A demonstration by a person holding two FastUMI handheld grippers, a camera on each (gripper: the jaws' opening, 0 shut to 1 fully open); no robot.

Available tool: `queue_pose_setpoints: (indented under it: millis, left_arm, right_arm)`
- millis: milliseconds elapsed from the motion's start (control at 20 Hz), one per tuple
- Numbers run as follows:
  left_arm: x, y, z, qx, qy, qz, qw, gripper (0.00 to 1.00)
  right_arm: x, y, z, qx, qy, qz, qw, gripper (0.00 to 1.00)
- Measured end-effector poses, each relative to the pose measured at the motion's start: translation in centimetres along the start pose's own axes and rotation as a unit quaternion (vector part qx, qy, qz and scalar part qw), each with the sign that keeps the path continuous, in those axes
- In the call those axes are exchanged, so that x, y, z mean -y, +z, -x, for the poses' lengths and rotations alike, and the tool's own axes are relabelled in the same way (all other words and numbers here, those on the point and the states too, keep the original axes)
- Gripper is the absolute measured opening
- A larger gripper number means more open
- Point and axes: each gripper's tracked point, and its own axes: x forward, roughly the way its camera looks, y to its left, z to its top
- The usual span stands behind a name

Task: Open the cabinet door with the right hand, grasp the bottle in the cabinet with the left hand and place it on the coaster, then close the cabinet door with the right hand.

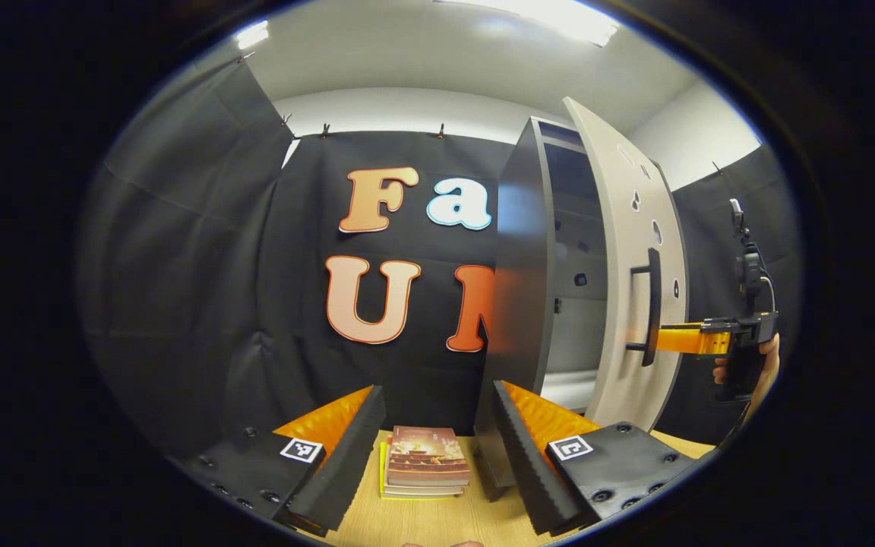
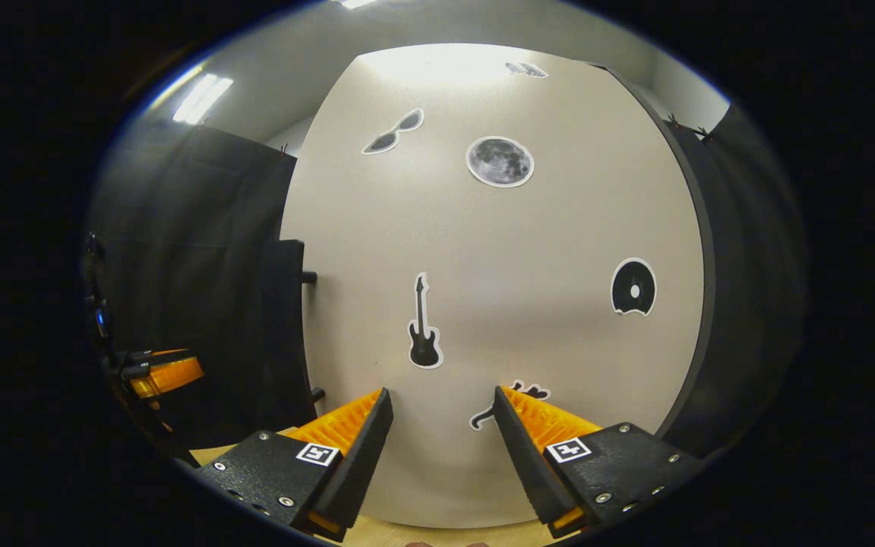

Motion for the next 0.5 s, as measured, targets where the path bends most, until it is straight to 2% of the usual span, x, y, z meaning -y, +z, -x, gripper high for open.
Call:
queue_pose_setpoints:
  millis: [250, 500]
  left_arm:
    - [1.9, 0.2, -0.6, -0.006, -0.015, -0.010, 1.000, 0.93]
    - [3.9, 0.8, -1.4, -0.007, -0.021, -0.017, 1.000, 0.93]
  right_arm:
    - [-0.1, -0.2, 0.2, -0.007, -0.035, 0.024, 0.999, 0.84]
    - [-0.2, -0.2, 0.4, -0.011, -0.048, 0.031, 0.998, 0.84]
